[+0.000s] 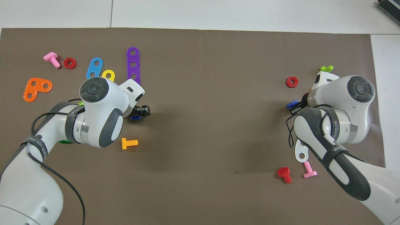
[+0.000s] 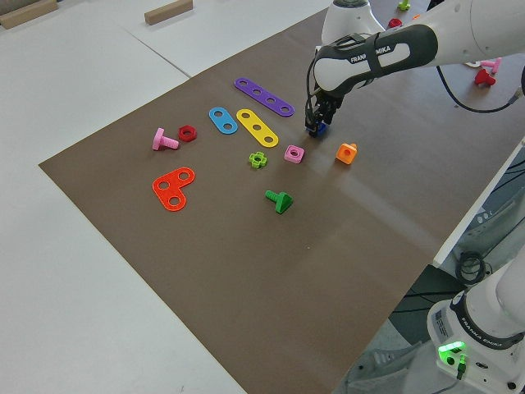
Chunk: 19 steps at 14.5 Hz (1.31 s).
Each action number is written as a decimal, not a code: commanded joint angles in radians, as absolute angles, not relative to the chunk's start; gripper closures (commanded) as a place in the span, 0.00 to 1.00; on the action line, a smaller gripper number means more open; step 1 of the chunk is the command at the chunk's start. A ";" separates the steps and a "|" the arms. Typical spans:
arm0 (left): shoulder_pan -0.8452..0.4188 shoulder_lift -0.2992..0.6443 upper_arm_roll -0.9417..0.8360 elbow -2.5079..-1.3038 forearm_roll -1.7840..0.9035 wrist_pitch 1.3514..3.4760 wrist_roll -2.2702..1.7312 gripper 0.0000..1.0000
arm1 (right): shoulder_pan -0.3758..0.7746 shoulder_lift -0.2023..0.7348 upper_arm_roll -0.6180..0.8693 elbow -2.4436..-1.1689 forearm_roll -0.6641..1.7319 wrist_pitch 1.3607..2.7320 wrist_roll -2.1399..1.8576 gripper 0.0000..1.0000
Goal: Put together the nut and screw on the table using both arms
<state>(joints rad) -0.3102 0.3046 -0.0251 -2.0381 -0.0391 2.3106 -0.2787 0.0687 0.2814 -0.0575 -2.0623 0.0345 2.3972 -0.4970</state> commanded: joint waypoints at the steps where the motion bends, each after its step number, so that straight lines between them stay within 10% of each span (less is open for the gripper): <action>1: -0.324 0.285 -0.011 -2.066 -0.057 2.324 -0.259 0.38 | 0.055 0.267 -0.048 -2.063 0.060 2.376 -0.519 1.00; 13: -0.314 0.294 -0.011 -2.034 -0.057 2.327 -0.221 0.75 | 0.317 0.255 -0.043 -1.761 0.054 2.126 0.105 1.00; 19: -0.310 0.325 -0.011 -1.933 -0.057 2.278 -0.222 0.79 | 0.563 0.449 -0.043 -1.585 0.052 2.158 0.458 1.00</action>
<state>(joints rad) -0.3088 0.3020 -0.0177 -1.9856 -0.0390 2.3132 -0.2435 0.5369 0.3556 -0.0442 -1.6807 0.0546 2.1616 0.3884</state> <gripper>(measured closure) 0.533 0.806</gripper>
